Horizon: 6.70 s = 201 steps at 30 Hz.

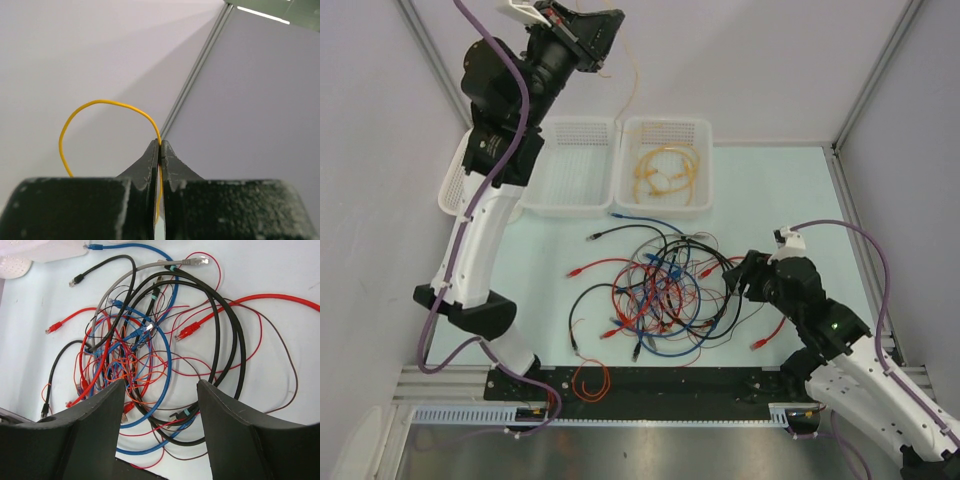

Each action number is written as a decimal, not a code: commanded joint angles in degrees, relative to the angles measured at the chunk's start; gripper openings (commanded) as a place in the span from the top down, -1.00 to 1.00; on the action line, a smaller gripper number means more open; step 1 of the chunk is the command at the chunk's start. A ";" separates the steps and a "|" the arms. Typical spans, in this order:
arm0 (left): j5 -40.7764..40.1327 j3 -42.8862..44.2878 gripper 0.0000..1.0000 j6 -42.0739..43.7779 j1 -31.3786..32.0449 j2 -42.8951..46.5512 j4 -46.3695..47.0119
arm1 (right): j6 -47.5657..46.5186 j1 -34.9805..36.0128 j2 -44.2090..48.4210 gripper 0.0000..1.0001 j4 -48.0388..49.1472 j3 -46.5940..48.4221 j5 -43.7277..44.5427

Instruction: Untangle the cables

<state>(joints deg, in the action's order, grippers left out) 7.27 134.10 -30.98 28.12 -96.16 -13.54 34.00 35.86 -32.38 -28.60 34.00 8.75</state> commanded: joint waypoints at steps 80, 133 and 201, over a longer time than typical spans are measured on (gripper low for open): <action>-13.42 -104.75 -0.92 -17.97 11.17 65.57 -16.17 | -0.78 13.19 -51.29 -0.05 25.61 6.61 1.00; 15.94 -103.52 -0.27 4.61 18.11 50.20 41.14 | -9.21 36.30 -16.57 1.00 11.11 28.93 13.66; -8.06 -41.30 1.00 10.68 18.82 42.20 -5.27 | -12.20 28.30 -36.79 -0.16 33.78 19.00 4.69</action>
<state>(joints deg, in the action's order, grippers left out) -1.72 88.12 -20.95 46.76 -53.74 -19.09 22.68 63.81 -68.05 2.00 55.07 11.18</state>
